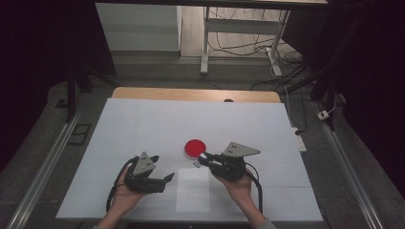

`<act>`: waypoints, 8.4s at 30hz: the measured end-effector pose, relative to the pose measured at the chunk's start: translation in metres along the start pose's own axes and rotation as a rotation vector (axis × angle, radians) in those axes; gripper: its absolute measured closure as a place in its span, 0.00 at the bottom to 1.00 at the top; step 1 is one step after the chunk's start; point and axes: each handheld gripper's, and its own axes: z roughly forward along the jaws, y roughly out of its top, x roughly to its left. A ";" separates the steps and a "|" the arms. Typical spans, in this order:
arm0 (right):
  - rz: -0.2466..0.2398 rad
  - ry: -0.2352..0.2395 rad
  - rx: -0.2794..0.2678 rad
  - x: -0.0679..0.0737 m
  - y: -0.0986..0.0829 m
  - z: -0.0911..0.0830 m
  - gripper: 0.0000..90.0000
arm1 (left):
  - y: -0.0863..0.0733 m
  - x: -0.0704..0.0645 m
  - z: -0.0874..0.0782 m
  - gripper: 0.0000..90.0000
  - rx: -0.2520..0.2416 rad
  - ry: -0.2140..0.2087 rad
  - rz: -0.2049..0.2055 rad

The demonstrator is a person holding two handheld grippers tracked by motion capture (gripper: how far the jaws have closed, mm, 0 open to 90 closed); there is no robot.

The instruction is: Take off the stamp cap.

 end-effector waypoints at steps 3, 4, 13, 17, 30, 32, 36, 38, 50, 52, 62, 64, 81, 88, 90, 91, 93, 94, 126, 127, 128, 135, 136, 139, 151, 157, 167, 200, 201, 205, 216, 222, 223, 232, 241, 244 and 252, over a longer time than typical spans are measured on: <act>0.001 0.004 0.000 0.000 0.000 0.001 0.84 | 0.003 -0.002 0.002 0.21 -0.001 -0.005 0.006; 0.001 0.004 0.000 0.000 0.000 0.001 0.84 | 0.004 -0.003 0.003 0.21 0.000 -0.007 0.008; 0.001 0.002 -0.004 0.001 0.000 0.002 0.84 | 0.009 -0.008 0.009 0.21 0.003 -0.020 0.013; -0.001 0.001 -0.004 0.002 -0.001 0.003 0.84 | 0.012 -0.010 0.012 0.22 0.001 -0.024 0.017; -0.004 0.006 -0.003 0.004 -0.001 0.005 0.84 | 0.019 -0.018 0.022 0.22 0.010 -0.045 0.035; 0.003 0.011 -0.009 0.004 -0.001 0.006 0.84 | 0.021 -0.020 0.025 0.22 0.009 -0.050 0.033; 0.010 0.011 -0.015 0.004 -0.001 0.006 0.84 | 0.023 -0.022 0.027 0.22 0.008 -0.051 0.033; 0.007 0.009 -0.016 0.005 -0.001 0.007 0.84 | 0.024 -0.024 0.028 0.22 0.006 -0.056 0.032; 0.006 0.001 -0.028 0.007 -0.001 0.007 0.84 | 0.029 -0.027 0.034 0.23 -0.005 -0.054 0.025; 0.006 0.000 -0.028 0.008 -0.001 0.007 0.84 | 0.029 -0.028 0.035 0.23 -0.003 -0.051 0.026; 0.009 -0.002 -0.027 0.009 -0.002 0.010 0.84 | 0.030 -0.032 0.040 0.23 0.006 -0.043 0.042; 0.012 -0.001 -0.029 0.009 -0.002 0.010 0.84 | 0.030 -0.033 0.041 0.24 0.006 -0.040 0.045; 0.031 0.000 -0.046 0.010 -0.003 0.011 0.84 | 0.032 -0.042 0.051 0.37 -0.007 -0.002 0.089; 0.039 0.001 -0.050 0.010 -0.004 0.012 0.84 | 0.033 -0.045 0.053 0.45 -0.003 0.008 0.109; 0.039 0.001 -0.050 0.010 -0.004 0.012 0.84 | 0.033 -0.046 0.054 0.47 -0.004 0.013 0.116; 0.042 0.001 -0.051 0.010 -0.004 0.012 0.84 | 0.033 -0.046 0.054 0.48 -0.004 0.013 0.116; 0.043 0.001 -0.053 0.010 -0.004 0.012 0.84 | 0.033 -0.046 0.054 0.49 -0.001 0.019 0.117; 0.043 0.000 -0.053 0.010 -0.004 0.012 0.84 | 0.033 -0.046 0.054 0.49 -0.001 0.021 0.117; 0.060 -0.001 -0.072 0.010 -0.007 0.012 0.84 | 0.032 -0.047 0.056 0.68 0.013 0.033 0.135; 0.059 -0.001 -0.073 0.010 -0.007 0.012 0.84 | 0.032 -0.047 0.056 0.68 0.013 0.033 0.135; 0.060 -0.001 -0.073 0.010 -0.007 0.012 0.84 | 0.032 -0.047 0.056 0.69 0.014 0.034 0.137; 0.060 -0.004 -0.076 0.011 -0.008 0.013 0.84 | 0.031 -0.047 0.056 0.71 0.017 0.037 0.146; 0.060 -0.004 -0.076 0.011 -0.008 0.013 0.84 | 0.031 -0.047 0.056 0.71 0.017 0.037 0.146; 0.062 -0.005 -0.076 0.011 -0.008 0.012 0.84 | 0.031 -0.047 0.056 0.71 0.018 0.042 0.154; 0.062 -0.013 -0.076 0.012 -0.009 0.013 0.84 | 0.030 -0.047 0.057 0.72 0.023 0.043 0.169; 0.056 -0.021 -0.078 0.014 -0.010 0.013 0.84 | 0.030 -0.047 0.057 0.72 0.022 0.040 0.161; 0.039 -0.033 -0.072 0.016 -0.009 0.013 0.84 | 0.029 -0.048 0.057 0.72 0.026 0.043 0.161; 0.048 -0.035 -0.059 0.015 -0.010 0.015 0.84 | 0.027 -0.053 0.059 0.73 0.042 0.110 0.267; 0.055 -0.035 -0.063 0.015 -0.010 0.014 0.84 | 0.027 -0.053 0.059 0.73 0.038 0.102 0.258; 0.059 -0.036 -0.065 0.015 -0.010 0.014 0.84 | 0.026 -0.050 0.059 0.73 0.029 0.068 0.217; 0.096 -0.093 -0.127 0.003 -0.007 -0.002 0.84 | 0.020 -0.039 0.059 0.73 0.038 0.052 0.143; 0.085 -0.089 -0.124 0.004 -0.006 -0.002 0.84 | 0.020 -0.036 0.056 0.73 0.028 0.057 0.146; 0.086 -0.088 -0.124 0.004 -0.006 -0.002 0.84 | 0.020 -0.035 0.055 0.73 0.029 0.056 0.148; 0.076 -0.088 -0.115 0.002 -0.007 -0.003 0.84 | 0.016 -0.024 0.040 0.73 0.003 0.043 0.110; 0.071 -0.098 -0.115 -0.002 -0.007 -0.006 0.84 | 0.008 -0.010 0.020 0.73 -0.027 0.018 0.058; 0.063 -0.104 -0.112 -0.003 -0.007 -0.007 0.84 | 0.005 -0.005 0.011 0.73 -0.038 0.014 0.039; 0.050 -0.098 -0.091 -0.004 -0.007 -0.006 0.84 | -0.011 0.010 -0.008 0.73 -0.037 0.006 -0.015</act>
